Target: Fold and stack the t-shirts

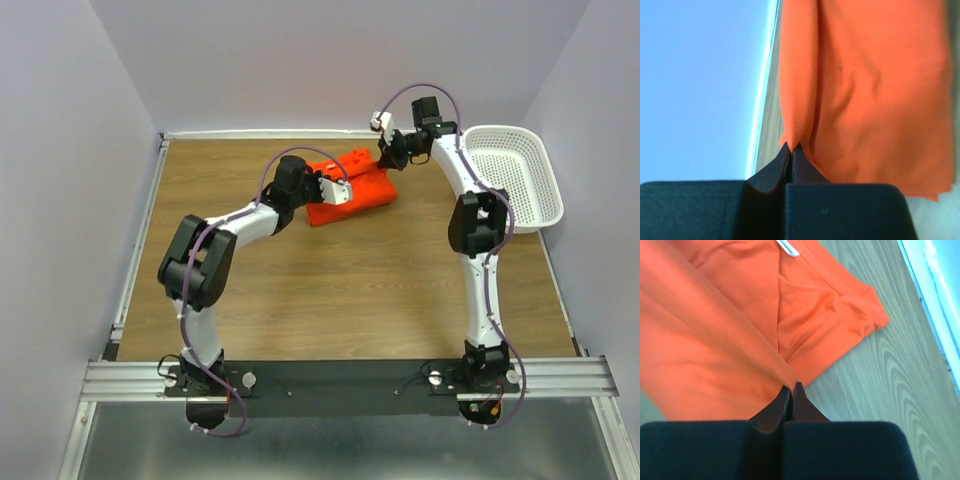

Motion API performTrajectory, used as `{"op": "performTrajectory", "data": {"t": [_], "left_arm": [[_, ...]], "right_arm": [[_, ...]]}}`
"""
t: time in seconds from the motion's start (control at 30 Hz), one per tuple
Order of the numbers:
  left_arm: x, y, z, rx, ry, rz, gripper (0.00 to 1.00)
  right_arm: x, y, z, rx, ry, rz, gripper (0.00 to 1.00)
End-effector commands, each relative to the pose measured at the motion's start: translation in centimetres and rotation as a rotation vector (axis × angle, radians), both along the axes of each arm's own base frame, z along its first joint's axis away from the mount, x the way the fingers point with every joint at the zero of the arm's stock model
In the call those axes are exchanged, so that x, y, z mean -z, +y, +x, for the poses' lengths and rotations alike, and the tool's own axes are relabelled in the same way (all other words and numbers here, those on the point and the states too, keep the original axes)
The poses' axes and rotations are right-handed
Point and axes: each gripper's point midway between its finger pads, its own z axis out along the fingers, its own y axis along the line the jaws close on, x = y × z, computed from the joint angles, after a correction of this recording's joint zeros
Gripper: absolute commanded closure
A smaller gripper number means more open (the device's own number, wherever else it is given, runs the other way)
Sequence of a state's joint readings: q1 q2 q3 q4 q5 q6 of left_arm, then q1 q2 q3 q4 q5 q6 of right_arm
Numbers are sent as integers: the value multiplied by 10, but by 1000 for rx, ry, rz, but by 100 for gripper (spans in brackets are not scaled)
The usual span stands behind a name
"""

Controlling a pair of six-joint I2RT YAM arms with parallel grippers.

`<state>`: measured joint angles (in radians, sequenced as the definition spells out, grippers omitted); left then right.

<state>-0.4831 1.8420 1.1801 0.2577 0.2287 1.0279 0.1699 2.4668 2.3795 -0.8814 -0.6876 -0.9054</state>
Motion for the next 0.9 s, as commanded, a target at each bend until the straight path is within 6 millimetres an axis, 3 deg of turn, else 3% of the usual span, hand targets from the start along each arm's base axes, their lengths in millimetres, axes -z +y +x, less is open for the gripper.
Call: {"op": "performTrajectory", "data": {"t": [0.0,0.1,0.23,0.33,0.37,0.4,0.47,0.5,0.57,0.6,0.63,0.67,0.7,0.73,0.77,0.8,0.83,0.87], "left_arm": [[9,10,36,-120,-48,12,100],[12,22,54,-207,-83,26,100],[17,32,72,-279,-110,61,100],[14,30,71,-256,-120,56,100],[5,31,67,-250,-136,41,100],[1,30,64,-238,-142,35,100],[-3,26,51,-198,-137,17,100],[-25,23,42,-178,-167,-13,100],[-42,21,19,-138,-185,-24,100],[-46,18,9,-120,-187,-24,100],[-48,10,-4,-82,-181,-27,100],[-50,5,-24,-36,-162,-35,100],[-47,-8,-41,7,-148,-32,100],[-45,-4,-49,13,-136,-25,100],[-36,-16,-74,64,-110,-17,100],[-31,-21,-87,90,-95,-12,100],[-20,-32,-112,139,-71,2,100],[-8,-29,-117,136,-41,11,100]], "right_arm": [[17,19,41,140,-41,76,99],[27,29,63,231,-111,66,99],[22,44,89,320,-192,69,100],[23,46,86,312,-189,69,99],[10,46,83,297,-211,69,100],[20,46,74,277,-182,59,99],[13,43,63,255,-173,60,99],[6,42,48,234,-154,66,99],[-8,36,22,198,-139,69,99],[-36,37,20,179,-188,87,100],[-19,33,1,166,-139,69,99],[-16,29,-10,146,-134,55,99],[-21,26,-35,108,-130,49,99],[-16,24,-52,84,-112,42,99],[-19,23,-67,56,-111,47,100],[-38,21,-82,35,-143,55,100],[-12,14,-110,3,-90,19,99],[-11,10,-122,-9,-90,8,99]]}}
